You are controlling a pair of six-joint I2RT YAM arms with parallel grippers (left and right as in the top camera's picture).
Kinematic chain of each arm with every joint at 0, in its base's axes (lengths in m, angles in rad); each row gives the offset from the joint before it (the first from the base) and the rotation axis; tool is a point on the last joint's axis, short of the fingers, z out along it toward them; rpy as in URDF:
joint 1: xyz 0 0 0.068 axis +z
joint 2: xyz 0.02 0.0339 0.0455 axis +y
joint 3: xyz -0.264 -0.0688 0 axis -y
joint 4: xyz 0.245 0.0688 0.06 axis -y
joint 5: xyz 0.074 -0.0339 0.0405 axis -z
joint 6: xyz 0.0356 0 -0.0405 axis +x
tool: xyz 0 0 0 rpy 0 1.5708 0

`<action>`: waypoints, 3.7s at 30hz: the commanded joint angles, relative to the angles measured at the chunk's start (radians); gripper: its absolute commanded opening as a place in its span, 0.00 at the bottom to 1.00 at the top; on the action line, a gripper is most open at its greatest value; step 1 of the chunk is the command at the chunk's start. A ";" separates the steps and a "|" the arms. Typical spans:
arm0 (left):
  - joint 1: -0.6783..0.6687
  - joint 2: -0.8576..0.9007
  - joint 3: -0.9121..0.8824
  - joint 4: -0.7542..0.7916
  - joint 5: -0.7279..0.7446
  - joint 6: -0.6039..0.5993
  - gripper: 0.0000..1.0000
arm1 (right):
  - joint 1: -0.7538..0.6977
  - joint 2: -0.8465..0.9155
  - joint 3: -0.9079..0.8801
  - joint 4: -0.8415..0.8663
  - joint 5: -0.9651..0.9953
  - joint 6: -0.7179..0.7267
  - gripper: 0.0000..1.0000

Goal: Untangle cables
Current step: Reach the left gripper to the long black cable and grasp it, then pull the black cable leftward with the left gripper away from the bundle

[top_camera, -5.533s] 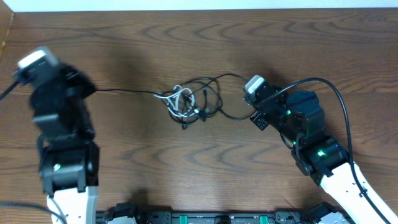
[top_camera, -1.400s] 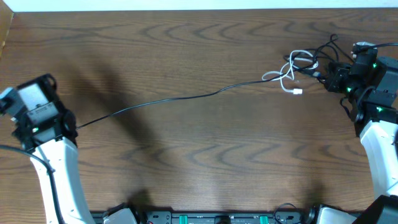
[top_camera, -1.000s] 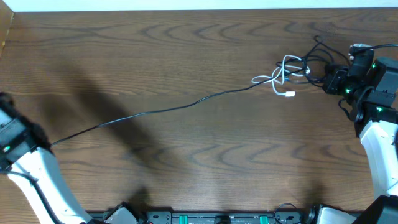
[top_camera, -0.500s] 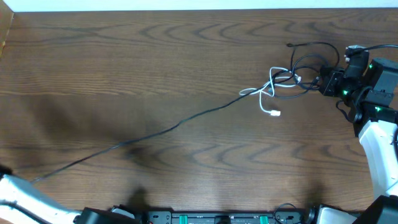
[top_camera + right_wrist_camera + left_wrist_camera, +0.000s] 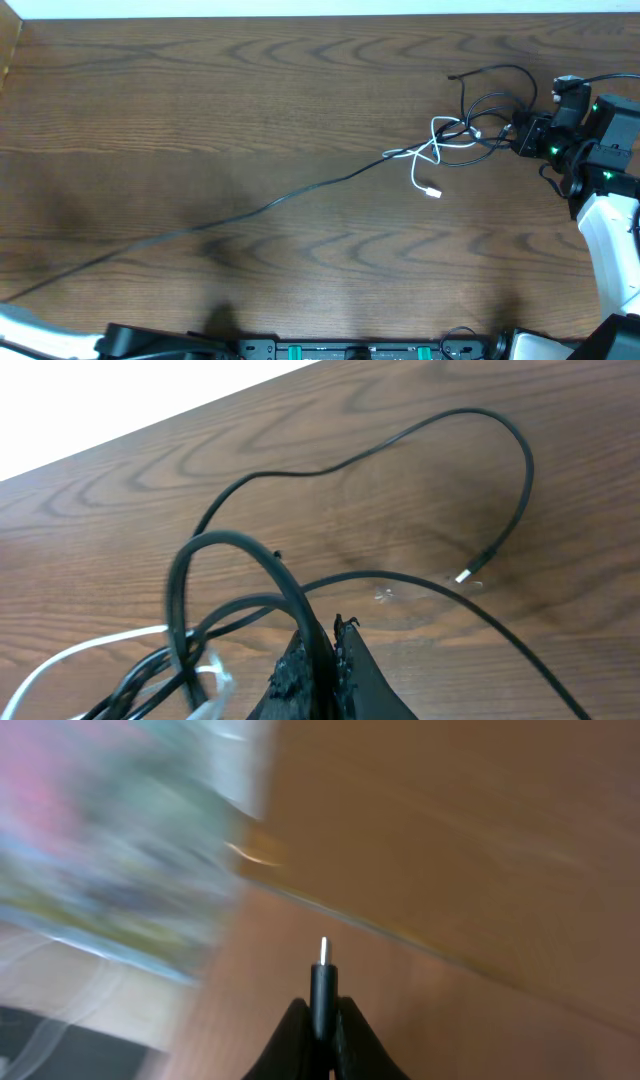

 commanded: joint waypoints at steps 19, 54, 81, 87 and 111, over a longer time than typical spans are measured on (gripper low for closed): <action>-0.690 0.079 0.002 -0.232 0.597 0.423 0.87 | 0.063 -0.018 0.008 0.034 0.043 -0.012 0.01; -1.883 0.279 0.002 -0.040 0.596 1.114 0.90 | 0.133 -0.018 0.008 0.038 0.036 -0.001 0.01; -1.981 0.512 0.002 0.192 0.597 1.109 0.62 | 0.133 -0.018 0.008 0.027 -0.077 0.022 0.01; -1.981 0.522 0.002 0.193 0.597 1.109 0.47 | 0.133 -0.018 0.008 0.026 -0.080 0.022 0.01; -1.874 0.425 0.002 0.218 0.156 0.987 0.07 | 0.133 -0.018 0.008 0.023 -0.092 0.024 0.01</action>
